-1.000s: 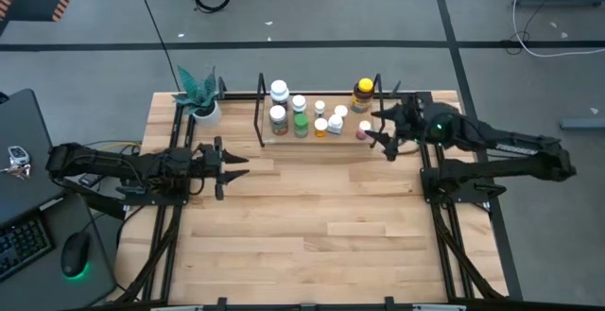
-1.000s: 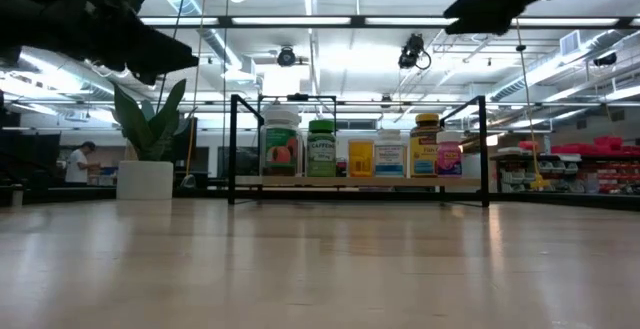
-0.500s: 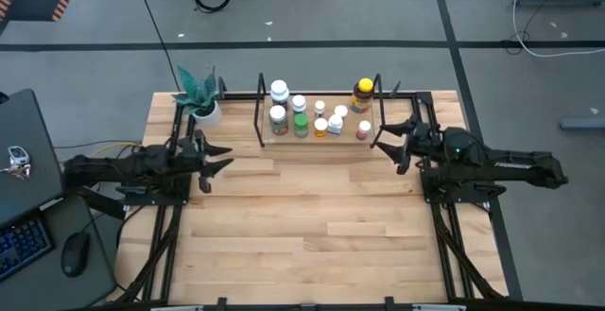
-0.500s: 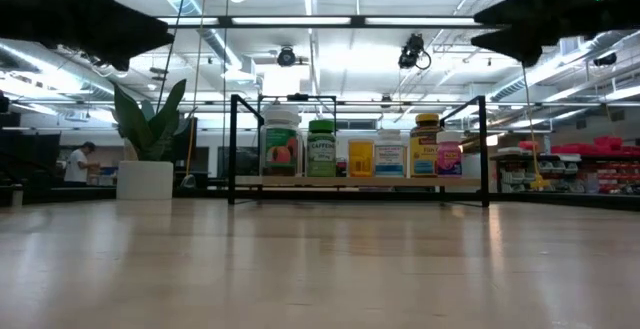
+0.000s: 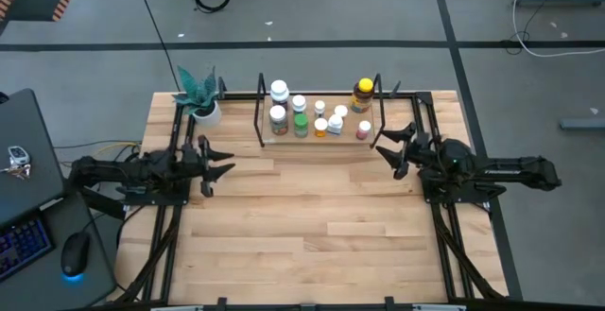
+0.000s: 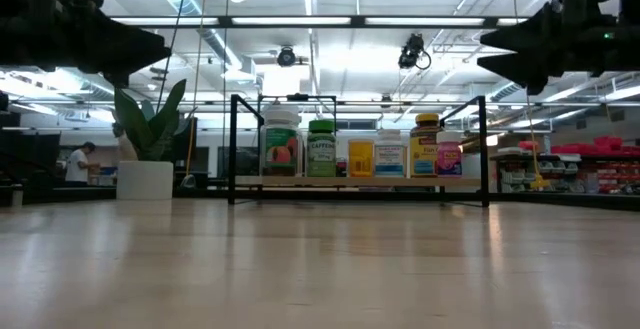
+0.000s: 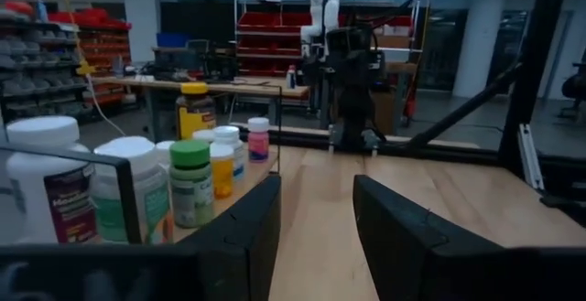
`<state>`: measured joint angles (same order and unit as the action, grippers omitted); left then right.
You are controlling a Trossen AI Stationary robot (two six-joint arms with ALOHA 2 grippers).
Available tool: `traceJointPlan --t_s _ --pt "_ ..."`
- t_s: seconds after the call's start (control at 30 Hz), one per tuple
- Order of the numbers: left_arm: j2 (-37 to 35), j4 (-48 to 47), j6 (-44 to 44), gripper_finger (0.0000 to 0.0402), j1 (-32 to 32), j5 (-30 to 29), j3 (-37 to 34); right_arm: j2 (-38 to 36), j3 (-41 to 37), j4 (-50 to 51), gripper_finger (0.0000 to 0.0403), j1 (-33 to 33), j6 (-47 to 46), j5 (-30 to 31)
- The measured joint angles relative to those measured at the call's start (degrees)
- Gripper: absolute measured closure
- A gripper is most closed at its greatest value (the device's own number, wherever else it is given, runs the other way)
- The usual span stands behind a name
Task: Pick and place medicine bottles onto shelf by color
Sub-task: Return to Home Position
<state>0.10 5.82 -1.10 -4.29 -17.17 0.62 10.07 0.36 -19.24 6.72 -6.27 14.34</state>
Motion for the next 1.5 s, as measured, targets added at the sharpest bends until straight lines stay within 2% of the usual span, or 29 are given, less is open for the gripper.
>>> traceJointPlan --t_s 0.17,0.33,1.17,1.5 --pt "0.2 -1.0 -4.0 0.0251 0.0 0.0 -0.1 0.0 0.0 -1.9 0.0115 0.0 -1.0 3.0" --pt "0.2 -1.0 -7.3 0.0249 0.0 0.0 -0.1 0.0 0.0 -2.2 0.0115 0.0 -1.5 2.3" --pt "0.2 -1.0 -7.3 0.0257 0.0 0.0 -0.2 0.0 0.0 -2.1 0.0114 0.0 -1.5 2.1" --pt "0.2 -1.0 -7.2 0.0249 0.0 0.0 -0.2 0.0 0.0 -2.1 0.0114 0.0 -1.5 2.1"
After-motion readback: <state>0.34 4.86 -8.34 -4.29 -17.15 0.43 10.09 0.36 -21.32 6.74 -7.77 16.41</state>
